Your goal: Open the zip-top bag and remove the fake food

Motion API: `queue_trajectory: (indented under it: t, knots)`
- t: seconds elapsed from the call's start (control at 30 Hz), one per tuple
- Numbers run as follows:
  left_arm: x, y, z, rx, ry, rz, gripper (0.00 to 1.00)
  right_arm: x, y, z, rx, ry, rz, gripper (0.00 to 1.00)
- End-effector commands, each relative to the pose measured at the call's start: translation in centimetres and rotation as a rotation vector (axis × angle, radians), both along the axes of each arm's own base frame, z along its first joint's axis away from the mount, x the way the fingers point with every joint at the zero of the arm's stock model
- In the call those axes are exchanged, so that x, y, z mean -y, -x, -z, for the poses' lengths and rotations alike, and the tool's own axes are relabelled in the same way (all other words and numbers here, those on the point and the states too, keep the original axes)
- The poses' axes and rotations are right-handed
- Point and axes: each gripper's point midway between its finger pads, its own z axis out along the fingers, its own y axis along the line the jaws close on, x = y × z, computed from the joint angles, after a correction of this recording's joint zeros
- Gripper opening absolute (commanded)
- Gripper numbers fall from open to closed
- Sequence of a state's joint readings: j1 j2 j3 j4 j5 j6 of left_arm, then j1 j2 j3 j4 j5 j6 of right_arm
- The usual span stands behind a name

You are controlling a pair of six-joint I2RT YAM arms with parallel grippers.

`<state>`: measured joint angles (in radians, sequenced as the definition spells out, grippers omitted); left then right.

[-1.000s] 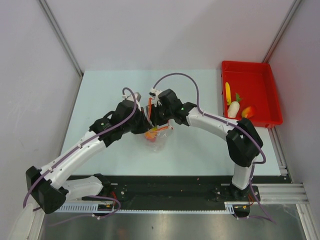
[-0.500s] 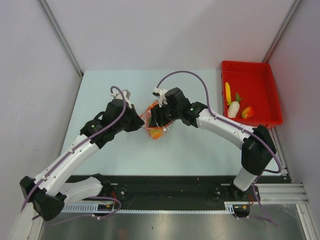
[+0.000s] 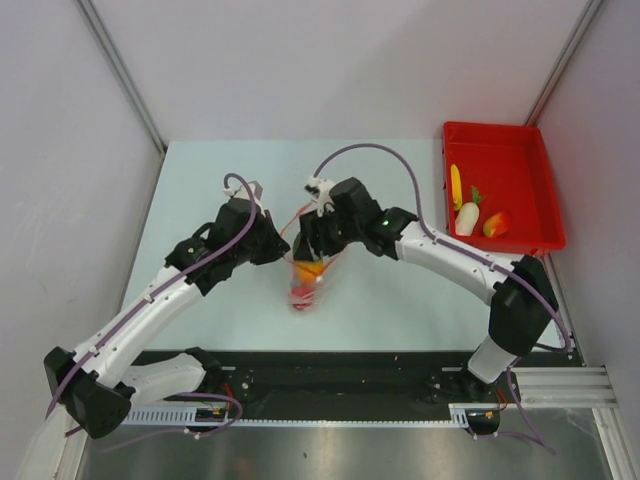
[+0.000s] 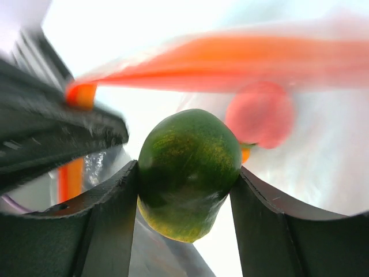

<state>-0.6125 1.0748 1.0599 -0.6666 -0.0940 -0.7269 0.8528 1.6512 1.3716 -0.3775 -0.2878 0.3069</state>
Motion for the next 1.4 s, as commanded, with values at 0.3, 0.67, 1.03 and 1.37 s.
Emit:
queue_trajectory:
  t: [0.3,0.67,1.03,1.37]
  knots:
    - [0.5,1.0,2.2,-0.036,-0.004,0.005,0.0,7.1,-7.5,-19.6,0.063,-0.484,0.267,0.19]
    - [0.7,-0.3,-1.9,0.054,-0.056,0.057,0.0,35.4,-21.1,-9.9,-0.049,-0.262,1.127,0.25]
    - [1.6,-0.4,-1.9,0.051,-0.106,0.163,0.0,51.5,-21.3,4.3,-0.231,0.107,1.42,0.31]
    - [3.1,-0.9,-1.6,0.05,-0.086,0.222,0.0,54.3,-20.4,8.3,-0.329,0.279,1.431,0.78]
